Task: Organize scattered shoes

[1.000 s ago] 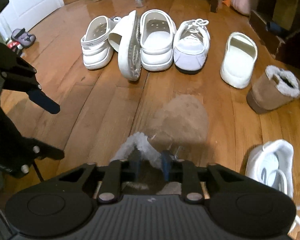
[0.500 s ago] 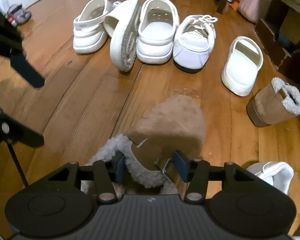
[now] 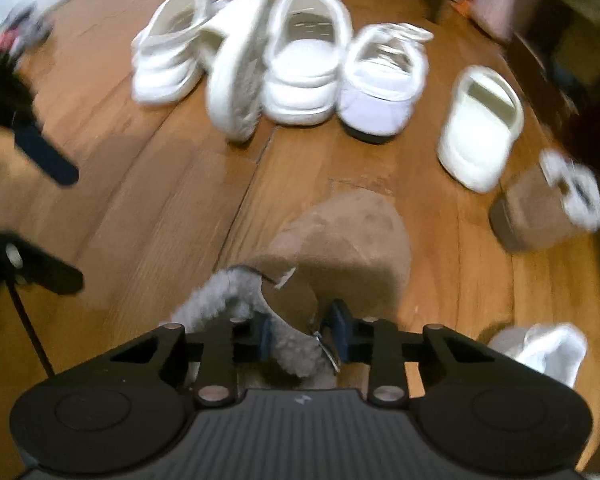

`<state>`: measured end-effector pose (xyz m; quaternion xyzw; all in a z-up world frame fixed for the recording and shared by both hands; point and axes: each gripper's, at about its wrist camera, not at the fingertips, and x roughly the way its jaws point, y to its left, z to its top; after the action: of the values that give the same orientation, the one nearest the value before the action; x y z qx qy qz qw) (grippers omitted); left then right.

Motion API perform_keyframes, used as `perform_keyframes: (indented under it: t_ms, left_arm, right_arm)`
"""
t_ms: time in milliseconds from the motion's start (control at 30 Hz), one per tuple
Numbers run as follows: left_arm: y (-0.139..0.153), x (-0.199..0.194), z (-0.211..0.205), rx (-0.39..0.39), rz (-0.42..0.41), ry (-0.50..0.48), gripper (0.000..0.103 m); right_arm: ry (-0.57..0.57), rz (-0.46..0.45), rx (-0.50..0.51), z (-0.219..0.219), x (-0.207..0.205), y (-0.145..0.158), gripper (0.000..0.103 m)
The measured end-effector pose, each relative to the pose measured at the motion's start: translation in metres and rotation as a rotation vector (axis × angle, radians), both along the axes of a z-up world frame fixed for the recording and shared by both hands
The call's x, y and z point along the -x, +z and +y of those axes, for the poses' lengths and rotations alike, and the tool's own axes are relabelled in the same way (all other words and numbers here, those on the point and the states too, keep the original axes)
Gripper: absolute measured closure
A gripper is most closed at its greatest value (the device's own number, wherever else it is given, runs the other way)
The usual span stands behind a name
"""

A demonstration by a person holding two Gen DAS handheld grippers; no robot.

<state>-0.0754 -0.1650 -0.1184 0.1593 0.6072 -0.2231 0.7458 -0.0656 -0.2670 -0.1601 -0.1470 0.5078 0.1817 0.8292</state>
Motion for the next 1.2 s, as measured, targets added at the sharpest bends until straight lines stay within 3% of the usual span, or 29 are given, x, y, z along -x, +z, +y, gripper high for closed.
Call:
perform_keyframes:
  t_ms: [133,233,300,433,467,567,633,700,800,833,867,900,1000,1100,1200]
  left_arm:
    - [0.014,0.000,0.001,-0.075,-0.105,-0.024,0.025]
    - [0.021,0.001,0.004,-0.067,-0.112,-0.020,0.023]
    - [0.026,0.001,0.008,-0.055,-0.109,-0.014,0.023]
    - [0.036,-0.002,0.020,-0.026,-0.083,-0.006,0.023]
    - [0.039,-0.005,0.023,-0.020,-0.076,-0.008,0.023]
    - [0.051,-0.016,0.035,-0.014,-0.119,0.023,0.020]
    - [0.053,-0.018,0.041,0.000,-0.115,0.037,0.017]
    - [0.052,-0.019,0.045,0.013,-0.095,0.045,0.017]
    - [0.042,-0.016,0.041,0.036,-0.043,0.024,0.017]
    - [0.038,-0.014,0.038,0.045,-0.028,0.014,0.017]
    - [0.033,-0.012,0.034,0.057,-0.010,0.006,0.017]
    - [0.028,-0.010,0.031,0.070,0.007,-0.002,0.017]
    - [0.015,-0.004,0.021,0.105,0.045,-0.034,0.017]
    - [0.007,0.000,0.012,0.109,0.052,-0.068,0.017]
    - [0.006,0.003,0.006,0.108,0.055,-0.076,0.017]
  right_arm:
    - [-0.256,0.058,-0.202,-0.029,-0.002,0.014,0.078]
    - [-0.511,0.163,-0.427,-0.063,0.004,0.016,0.079]
    - [-0.594,0.205,-0.505,-0.073,0.011,0.015,0.081]
    - [-0.858,0.399,-0.800,-0.099,0.039,0.003,0.093]
    - [-0.915,0.455,-0.866,-0.103,0.046,-0.002,0.103]
    - [-0.989,0.570,-0.999,-0.103,0.064,-0.015,0.103]
    - [-0.924,0.554,-0.981,-0.095,0.067,-0.008,0.101]
    - [-0.794,0.443,-0.869,-0.088,0.059,0.009,0.084]
    - [-0.513,0.164,-0.514,-0.061,0.040,0.043,0.062]
    - [-0.401,0.088,-0.399,-0.051,0.032,0.050,0.059]
    - [-0.270,0.046,-0.306,-0.041,0.021,0.050,0.047]
    - [-0.166,0.038,-0.238,-0.033,0.009,0.048,0.039]
    - [-0.015,0.133,-0.164,-0.020,-0.024,0.038,0.039]
    - [0.190,0.185,-0.011,0.003,-0.054,0.026,0.038]
    - [0.248,0.244,0.008,0.009,-0.072,0.007,0.033]
